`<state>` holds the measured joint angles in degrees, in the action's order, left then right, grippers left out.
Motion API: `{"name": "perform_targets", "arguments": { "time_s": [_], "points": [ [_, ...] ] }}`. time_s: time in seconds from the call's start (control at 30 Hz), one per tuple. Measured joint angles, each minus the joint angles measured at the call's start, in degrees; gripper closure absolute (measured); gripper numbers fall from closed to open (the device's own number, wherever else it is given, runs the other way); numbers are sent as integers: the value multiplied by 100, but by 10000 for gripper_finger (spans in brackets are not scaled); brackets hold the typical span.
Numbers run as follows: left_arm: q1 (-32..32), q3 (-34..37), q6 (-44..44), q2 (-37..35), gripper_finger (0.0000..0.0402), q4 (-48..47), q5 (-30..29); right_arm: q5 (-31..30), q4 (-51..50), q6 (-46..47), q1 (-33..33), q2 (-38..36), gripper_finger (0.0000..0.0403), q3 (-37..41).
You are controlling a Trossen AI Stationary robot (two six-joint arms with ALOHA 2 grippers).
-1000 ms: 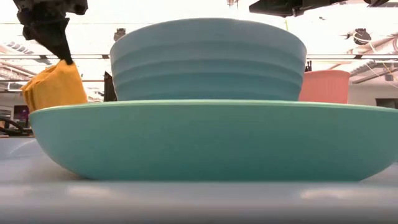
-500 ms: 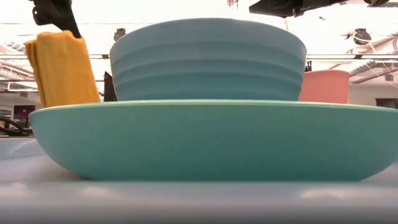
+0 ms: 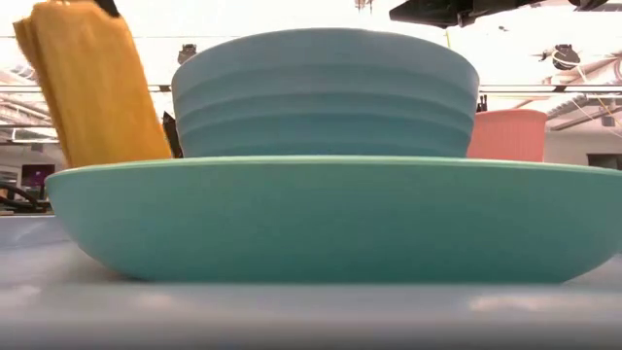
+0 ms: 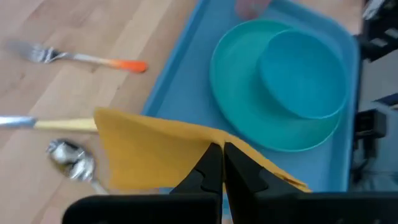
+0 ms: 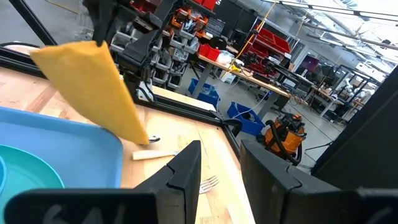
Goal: Set up tray
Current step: Put the yellow napkin to the left of the blue plate
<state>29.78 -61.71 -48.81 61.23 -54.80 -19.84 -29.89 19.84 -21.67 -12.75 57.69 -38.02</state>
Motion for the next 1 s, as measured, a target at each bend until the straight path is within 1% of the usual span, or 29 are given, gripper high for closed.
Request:
{"name": "perform_targets", "arguments": {
  "time_s": [0.1, 0.2, 0.43, 0.53, 0.67, 0.8, 1.0],
  "points": [
    [84, 1, 2, 206, 399, 33, -12, -2, 0, 42, 0, 0, 303, 0],
    [125, 2, -200, 552, 399, 1, 78, -2, -3, 63, 1, 0, 303, 0],
    [190, 7, -404, 1540, 398, 29, 773, -2, -2, 63, 0, 1, 303, 0],
    [224, 7, -396, 1880, 399, 228, 1029, -2, -2, 63, 2, 0, 303, 0],
    [307, 7, -332, 2155, 398, 595, 1237, 0, -2, 63, 0, 0, 303, 0],
    [376, 11, -181, 2268, 397, 1036, 1245, 0, -3, 96, 0, 0, 303, 0],
    [385, 9, -189, 2278, 397, 1210, 1378, 7, -2, 131, 0, 0, 303, 0]
  ]
}}
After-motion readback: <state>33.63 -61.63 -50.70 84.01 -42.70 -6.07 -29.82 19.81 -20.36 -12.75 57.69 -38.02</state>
